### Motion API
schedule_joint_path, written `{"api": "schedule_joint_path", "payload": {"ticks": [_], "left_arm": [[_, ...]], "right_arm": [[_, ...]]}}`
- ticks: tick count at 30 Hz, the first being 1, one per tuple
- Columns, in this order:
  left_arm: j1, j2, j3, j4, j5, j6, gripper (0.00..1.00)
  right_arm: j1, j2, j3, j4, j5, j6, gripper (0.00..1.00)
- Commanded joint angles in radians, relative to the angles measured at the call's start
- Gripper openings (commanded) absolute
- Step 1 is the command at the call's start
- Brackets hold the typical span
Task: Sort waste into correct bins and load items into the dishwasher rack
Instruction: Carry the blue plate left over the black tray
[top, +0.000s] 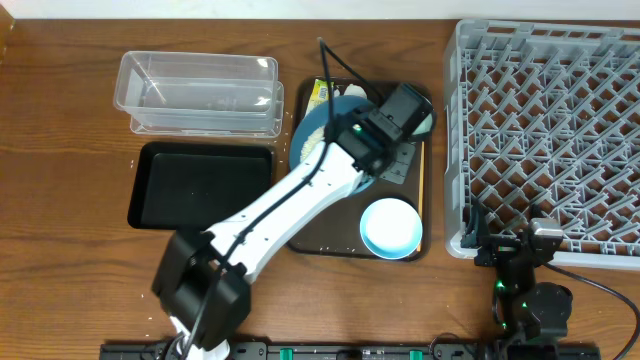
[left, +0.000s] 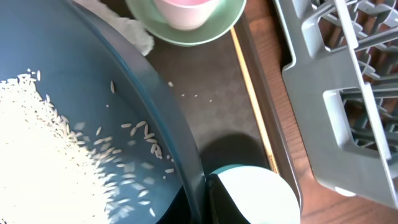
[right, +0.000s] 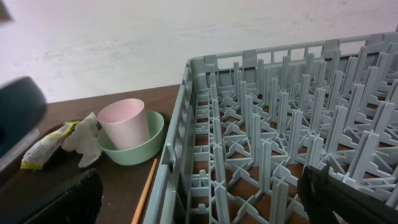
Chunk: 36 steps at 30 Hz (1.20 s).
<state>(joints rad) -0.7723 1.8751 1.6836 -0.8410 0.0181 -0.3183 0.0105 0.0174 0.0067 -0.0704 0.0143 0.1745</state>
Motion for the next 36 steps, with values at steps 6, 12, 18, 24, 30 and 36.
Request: {"api": "schedule_joint_path", "payload": {"ticks": [6, 12, 18, 24, 30, 36], "left_arm": [[0.145, -0.098, 0.011, -0.095, -0.017, -0.065, 0.06], [0.266, -0.126, 0.011, -0.12, 0.097, -0.068, 0.06], [0.359, -0.126, 0.004, -0.128, 0.264, -0.06, 0.06], [0.435, -0.127, 0.004, -0.158, 0.303, -0.061, 0.06], [0.505, -0.127, 0.004, -0.199, 0.386, -0.06, 0.06], [0.557, -0.127, 0.004, -0.243, 0.417, -0.06, 0.06]], "right_arm": [[0.002, -0.004, -0.001, -0.005, -0.004, -0.011, 0.99], [0.002, -0.004, -0.001, -0.004, -0.004, -0.011, 0.99], [0.002, -0.004, -0.001, -0.004, -0.004, -0.011, 0.99], [0.002, -0.004, -0.001, -0.004, -0.004, -0.011, 0.99], [0.002, -0.004, -0.001, -0.004, -0.004, -0.011, 0.99], [0.002, -0.004, -0.001, -0.005, -0.004, -0.011, 0.99]]}}
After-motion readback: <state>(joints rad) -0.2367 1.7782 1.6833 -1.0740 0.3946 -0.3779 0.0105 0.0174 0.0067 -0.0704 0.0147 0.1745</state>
